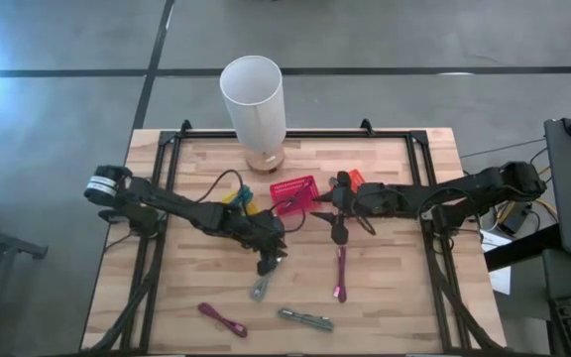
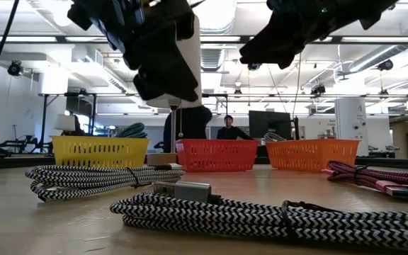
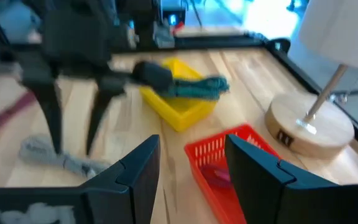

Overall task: Pick & Place USB Port
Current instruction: Put the bottom pink charger cable into the red bin

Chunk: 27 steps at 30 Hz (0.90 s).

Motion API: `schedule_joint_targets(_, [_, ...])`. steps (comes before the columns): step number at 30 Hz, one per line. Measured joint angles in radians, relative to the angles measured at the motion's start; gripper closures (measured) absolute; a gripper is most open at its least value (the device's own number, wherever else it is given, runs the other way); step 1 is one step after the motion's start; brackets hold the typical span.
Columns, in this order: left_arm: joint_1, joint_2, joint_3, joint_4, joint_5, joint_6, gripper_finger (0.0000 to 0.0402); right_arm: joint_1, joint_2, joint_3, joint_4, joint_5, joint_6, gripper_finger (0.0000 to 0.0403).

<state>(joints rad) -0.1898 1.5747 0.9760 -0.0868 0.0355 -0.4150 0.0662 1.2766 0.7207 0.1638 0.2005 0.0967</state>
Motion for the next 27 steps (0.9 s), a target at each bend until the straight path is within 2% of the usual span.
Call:
schedule_joint_targets(5, [-0.031,-0.017,0.005,-0.004,0.009,0.061,0.0289,0.000,0.000,0.037,-0.092,0.000,0.003,0.0225])
schedule_joint_targets(9, [-0.075,-0.023,0.006,-0.015,0.091,0.130,0.0289,0.001,0.000,0.036,-0.094,0.000,0.000,0.0225])
schedule_joint_targets(13, [-0.149,-0.024,0.005,-0.103,0.168,0.178,0.0289,0.001,0.000,0.034,-0.108,0.000,0.000,0.0225])
schedule_joint_targets(20, [-0.299,-0.025,0.002,-0.266,0.160,0.105,0.0289,0.001,0.000,0.034,-0.106,0.000,-0.003,0.0225])
schedule_joint_targets(27, [-0.432,-0.025,0.001,-0.287,0.105,0.061,0.0289,0.001,0.000,0.034,-0.106,0.001,-0.003,0.0225])
